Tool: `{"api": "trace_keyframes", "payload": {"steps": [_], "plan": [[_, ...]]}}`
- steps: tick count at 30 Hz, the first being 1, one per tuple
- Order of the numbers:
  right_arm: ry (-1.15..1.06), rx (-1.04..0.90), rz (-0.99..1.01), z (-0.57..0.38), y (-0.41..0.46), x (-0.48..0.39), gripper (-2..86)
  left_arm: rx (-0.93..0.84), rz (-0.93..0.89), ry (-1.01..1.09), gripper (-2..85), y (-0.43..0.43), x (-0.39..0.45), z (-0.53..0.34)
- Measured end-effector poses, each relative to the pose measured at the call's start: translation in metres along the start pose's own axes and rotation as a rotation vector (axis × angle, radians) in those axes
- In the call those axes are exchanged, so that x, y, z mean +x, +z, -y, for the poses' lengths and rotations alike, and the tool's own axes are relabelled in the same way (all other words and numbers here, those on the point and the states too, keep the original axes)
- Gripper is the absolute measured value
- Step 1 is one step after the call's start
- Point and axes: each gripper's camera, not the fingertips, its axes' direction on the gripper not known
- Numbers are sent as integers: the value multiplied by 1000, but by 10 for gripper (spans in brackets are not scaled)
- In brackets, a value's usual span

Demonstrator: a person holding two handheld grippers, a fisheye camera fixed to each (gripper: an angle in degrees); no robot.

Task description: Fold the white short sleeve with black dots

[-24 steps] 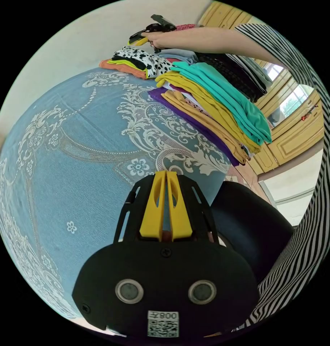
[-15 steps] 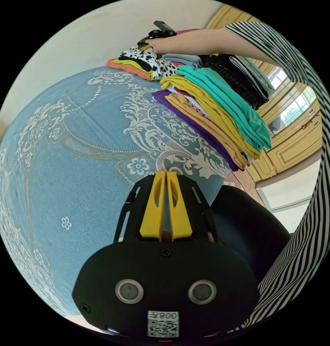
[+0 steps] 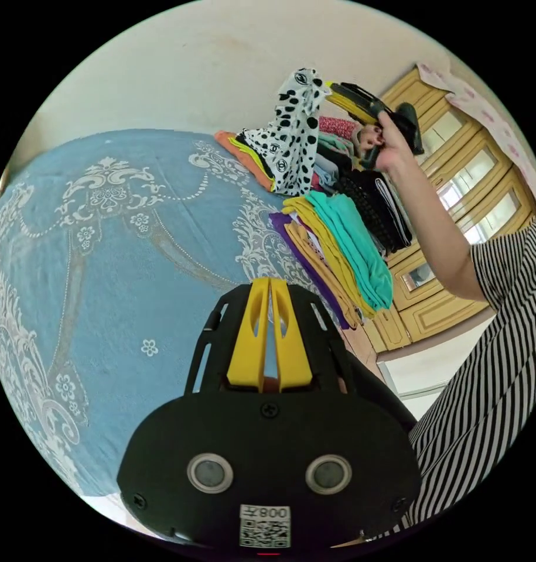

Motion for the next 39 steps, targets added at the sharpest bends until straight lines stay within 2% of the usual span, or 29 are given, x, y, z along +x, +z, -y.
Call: {"api": "trace_keyframes", "payload": {"steps": [5, 12, 19, 27, 35, 39], "plan": [[-4, -64, 246, -120, -31, -90, 4, 99, -1, -136, 4, -100, -28, -9], [136, -196, 400, -253, -69, -132, 3, 149, -132, -224, 19, -205, -34, -46], [199, -194, 406, -357, -138, -149, 3, 88, -332, -347, 54, -222, -42, -57], [221, -100, 410, -427, -181, -147, 3, -26, -677, -695, 89, -172, -52, -57], [209, -84, 395, -483, -182, -133, 3, -20, -727, -776, 51, -195, -12, -44], [212, -83, 384, -509, -179, -126, 2, -2, -721, -735, 30, -232, 15, -35]]}}
